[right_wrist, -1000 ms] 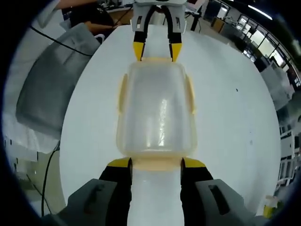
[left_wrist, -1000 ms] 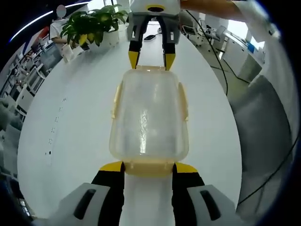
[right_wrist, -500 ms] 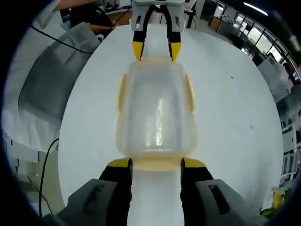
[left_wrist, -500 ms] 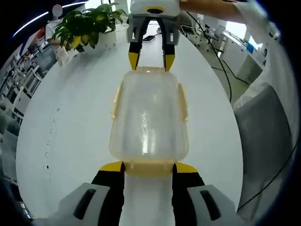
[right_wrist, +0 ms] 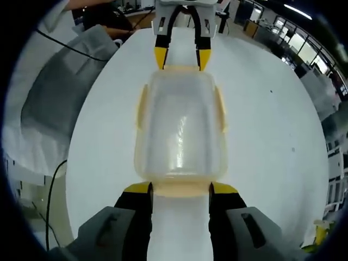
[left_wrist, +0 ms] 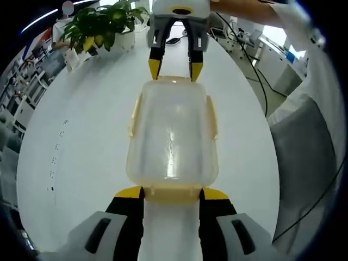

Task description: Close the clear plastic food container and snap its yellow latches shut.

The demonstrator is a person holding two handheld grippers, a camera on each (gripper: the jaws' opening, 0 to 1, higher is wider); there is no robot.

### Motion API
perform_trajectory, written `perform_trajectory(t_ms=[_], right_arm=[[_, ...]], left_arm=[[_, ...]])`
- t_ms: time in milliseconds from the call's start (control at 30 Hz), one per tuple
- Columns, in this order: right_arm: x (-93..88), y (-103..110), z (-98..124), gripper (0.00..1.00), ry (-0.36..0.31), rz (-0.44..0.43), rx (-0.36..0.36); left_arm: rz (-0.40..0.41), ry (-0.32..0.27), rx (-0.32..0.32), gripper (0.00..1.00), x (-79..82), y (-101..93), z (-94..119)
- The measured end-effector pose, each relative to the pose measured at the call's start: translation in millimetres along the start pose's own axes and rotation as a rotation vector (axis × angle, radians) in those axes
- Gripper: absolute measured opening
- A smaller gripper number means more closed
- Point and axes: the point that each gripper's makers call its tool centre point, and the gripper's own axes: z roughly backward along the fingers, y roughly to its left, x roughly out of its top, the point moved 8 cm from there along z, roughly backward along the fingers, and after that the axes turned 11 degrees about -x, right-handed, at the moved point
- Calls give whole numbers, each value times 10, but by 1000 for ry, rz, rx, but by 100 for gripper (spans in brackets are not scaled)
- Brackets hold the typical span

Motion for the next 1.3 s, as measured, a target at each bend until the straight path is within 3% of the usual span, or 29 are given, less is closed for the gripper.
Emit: perform_trajectory(t_ms=[1300], right_arm=[[-40,37,-17,41,5,-65,23]], left_arm=[[-1,-9,-15,34,17,-18,-24]])
